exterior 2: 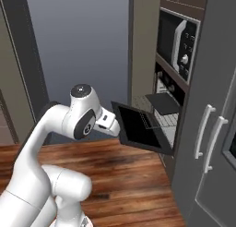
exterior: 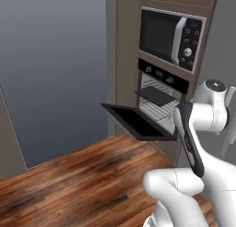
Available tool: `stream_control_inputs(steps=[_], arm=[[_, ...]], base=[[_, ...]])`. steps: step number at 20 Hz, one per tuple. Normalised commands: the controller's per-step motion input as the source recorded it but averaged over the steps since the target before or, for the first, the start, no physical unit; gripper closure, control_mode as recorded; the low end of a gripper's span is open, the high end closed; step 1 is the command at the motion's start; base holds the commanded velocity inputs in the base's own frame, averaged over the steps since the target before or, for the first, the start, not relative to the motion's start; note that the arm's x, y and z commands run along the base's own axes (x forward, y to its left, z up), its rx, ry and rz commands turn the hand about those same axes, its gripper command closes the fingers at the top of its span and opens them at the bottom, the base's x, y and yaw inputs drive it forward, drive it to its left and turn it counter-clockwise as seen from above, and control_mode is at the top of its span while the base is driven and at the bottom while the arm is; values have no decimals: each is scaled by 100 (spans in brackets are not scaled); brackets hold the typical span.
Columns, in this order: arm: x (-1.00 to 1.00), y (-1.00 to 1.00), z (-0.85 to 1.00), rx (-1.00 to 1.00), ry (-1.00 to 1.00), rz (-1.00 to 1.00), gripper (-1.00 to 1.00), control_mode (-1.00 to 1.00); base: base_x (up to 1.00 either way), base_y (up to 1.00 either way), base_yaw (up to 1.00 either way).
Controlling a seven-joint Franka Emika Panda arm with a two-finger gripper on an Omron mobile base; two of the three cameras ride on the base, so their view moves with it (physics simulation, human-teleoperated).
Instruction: Take the baked cake out of the oven and place it on the plate for cooling. Then close the oven door.
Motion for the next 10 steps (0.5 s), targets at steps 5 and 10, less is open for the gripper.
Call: stream_control_inputs(steps=[5,10], arm=[[0,0,0,0,0,0,-100,100],[0,0,0,0,0,0,-100,100]], base=[[80,6,-1],[80,0,-17]])
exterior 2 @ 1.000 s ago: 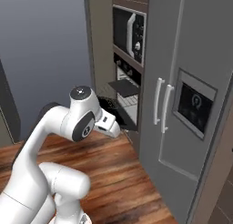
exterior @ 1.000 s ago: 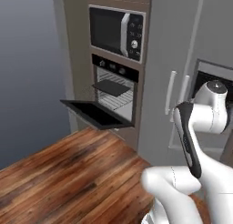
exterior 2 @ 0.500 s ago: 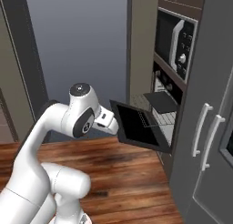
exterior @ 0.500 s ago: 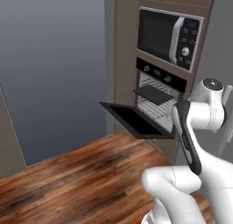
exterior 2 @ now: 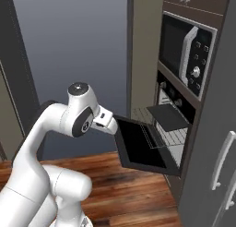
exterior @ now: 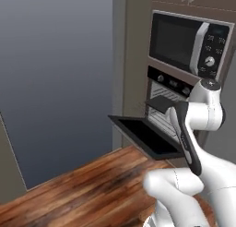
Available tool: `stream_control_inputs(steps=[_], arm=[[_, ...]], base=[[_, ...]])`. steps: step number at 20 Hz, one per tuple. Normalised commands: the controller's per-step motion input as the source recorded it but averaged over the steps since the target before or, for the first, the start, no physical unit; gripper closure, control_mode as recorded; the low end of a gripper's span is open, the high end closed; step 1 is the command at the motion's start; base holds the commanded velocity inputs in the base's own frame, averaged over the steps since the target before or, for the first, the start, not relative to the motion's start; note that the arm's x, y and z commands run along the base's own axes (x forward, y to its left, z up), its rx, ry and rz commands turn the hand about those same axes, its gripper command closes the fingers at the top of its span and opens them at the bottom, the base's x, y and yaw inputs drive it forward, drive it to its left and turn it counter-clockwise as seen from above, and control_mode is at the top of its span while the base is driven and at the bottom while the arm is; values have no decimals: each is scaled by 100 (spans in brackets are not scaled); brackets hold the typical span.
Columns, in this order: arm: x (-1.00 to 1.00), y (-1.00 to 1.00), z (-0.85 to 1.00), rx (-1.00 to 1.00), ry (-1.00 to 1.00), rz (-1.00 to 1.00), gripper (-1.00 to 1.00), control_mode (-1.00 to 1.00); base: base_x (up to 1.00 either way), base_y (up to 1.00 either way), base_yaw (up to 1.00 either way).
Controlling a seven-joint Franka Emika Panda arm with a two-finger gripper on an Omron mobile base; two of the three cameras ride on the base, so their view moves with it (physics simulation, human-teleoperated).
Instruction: Take the baked cake out of the oven and place it on the plate for cooling. Then close the oven door.
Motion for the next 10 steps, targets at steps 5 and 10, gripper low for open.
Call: stream_control_inputs(steps=[5,10], arm=[[0,0,0,0,0,0,-100,100],[0,0,0,0,0,0,-100,100]], base=[[85,-11,-16],[71,-38,-12]])
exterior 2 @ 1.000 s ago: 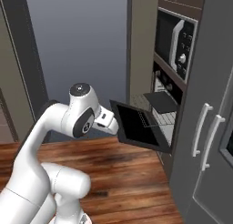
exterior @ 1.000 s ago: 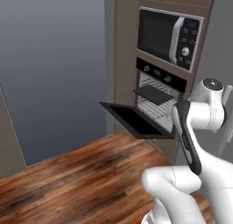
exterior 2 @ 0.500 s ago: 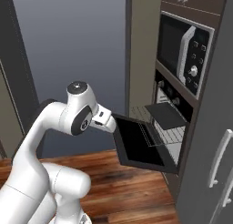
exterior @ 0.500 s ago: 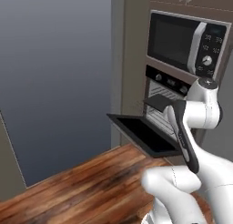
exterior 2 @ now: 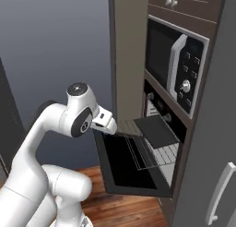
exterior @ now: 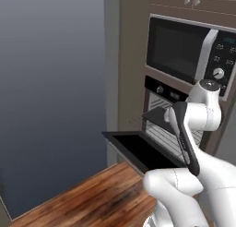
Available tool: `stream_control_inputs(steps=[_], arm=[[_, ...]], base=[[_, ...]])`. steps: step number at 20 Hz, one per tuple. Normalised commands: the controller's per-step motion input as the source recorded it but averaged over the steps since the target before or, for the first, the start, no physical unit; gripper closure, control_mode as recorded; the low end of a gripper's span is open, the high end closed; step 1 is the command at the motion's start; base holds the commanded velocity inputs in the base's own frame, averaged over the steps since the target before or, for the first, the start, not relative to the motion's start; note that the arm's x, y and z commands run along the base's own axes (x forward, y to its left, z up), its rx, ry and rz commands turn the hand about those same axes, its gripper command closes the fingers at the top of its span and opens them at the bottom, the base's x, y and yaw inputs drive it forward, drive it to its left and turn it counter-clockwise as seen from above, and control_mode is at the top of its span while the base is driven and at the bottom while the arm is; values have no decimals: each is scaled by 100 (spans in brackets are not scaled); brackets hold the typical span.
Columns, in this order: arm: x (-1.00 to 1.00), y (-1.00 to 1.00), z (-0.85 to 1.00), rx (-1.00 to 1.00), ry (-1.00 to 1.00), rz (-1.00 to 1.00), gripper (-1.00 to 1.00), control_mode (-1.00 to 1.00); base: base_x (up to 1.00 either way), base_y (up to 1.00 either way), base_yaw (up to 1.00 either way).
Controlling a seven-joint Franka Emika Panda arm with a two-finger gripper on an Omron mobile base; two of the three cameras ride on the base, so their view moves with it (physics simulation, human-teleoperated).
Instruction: Take the baked cake out of the oven and place it on the plate for cooling. Then close the oven door.
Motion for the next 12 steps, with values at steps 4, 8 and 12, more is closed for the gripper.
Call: stream_control_inputs(steps=[4,8,12], arm=[[0,0,0,0,0,0,-100,100],[3,0,-6,-2,0,0,-100,-100],[39,11,-24,-10,0,0,-100,-100]], base=[[19,-70,-2],[0,-10,0],[0,0,0]])
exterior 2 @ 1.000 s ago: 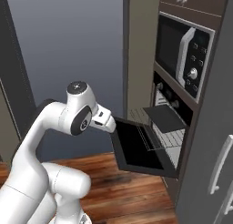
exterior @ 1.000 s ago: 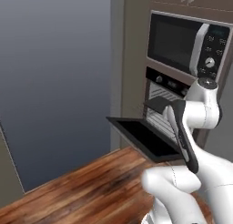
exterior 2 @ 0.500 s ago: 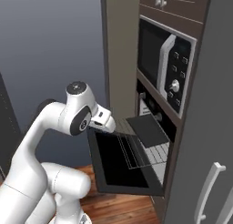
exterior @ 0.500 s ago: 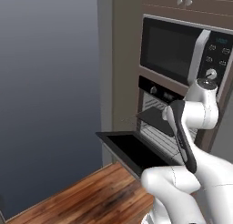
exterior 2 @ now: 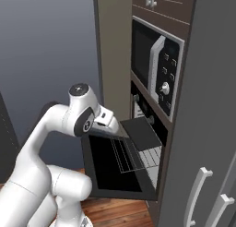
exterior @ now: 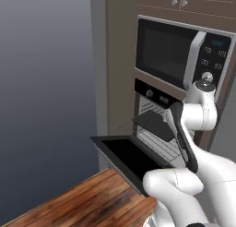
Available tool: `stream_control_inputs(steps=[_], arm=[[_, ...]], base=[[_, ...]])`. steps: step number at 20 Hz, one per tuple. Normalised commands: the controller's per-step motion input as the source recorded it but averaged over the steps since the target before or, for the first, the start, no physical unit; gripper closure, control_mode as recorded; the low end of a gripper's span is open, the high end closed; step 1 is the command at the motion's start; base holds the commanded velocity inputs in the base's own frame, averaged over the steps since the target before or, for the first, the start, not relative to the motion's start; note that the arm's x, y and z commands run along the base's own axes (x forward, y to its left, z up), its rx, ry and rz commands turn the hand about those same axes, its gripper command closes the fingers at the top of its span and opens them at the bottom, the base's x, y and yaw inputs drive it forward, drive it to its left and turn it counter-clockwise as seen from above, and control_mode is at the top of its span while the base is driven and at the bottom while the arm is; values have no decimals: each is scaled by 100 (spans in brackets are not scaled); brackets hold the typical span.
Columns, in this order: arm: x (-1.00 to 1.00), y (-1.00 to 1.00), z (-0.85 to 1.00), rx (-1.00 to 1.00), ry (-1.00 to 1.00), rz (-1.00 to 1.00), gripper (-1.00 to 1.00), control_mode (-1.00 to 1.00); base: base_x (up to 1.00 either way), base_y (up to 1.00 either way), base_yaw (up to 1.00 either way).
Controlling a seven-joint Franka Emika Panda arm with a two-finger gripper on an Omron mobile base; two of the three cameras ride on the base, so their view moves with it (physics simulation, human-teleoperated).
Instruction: Take the baked cake out of the oven and place it on the plate for cooling. Then close the oven door.
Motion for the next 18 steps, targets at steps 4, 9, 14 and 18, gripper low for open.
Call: stream_control_inputs(steps=[4,9,14,18], arm=[[29,66,-30,-25,0,0,-100,-100],[19,68,-39,-28,0,0,-100,-100],[54,12,-50,-29,0,0,-100,-100],[42,0,-54,-26,0,0,-100,-100]], base=[[0,0,0],[0,0,0],[0,0,0],[0,0,0]])
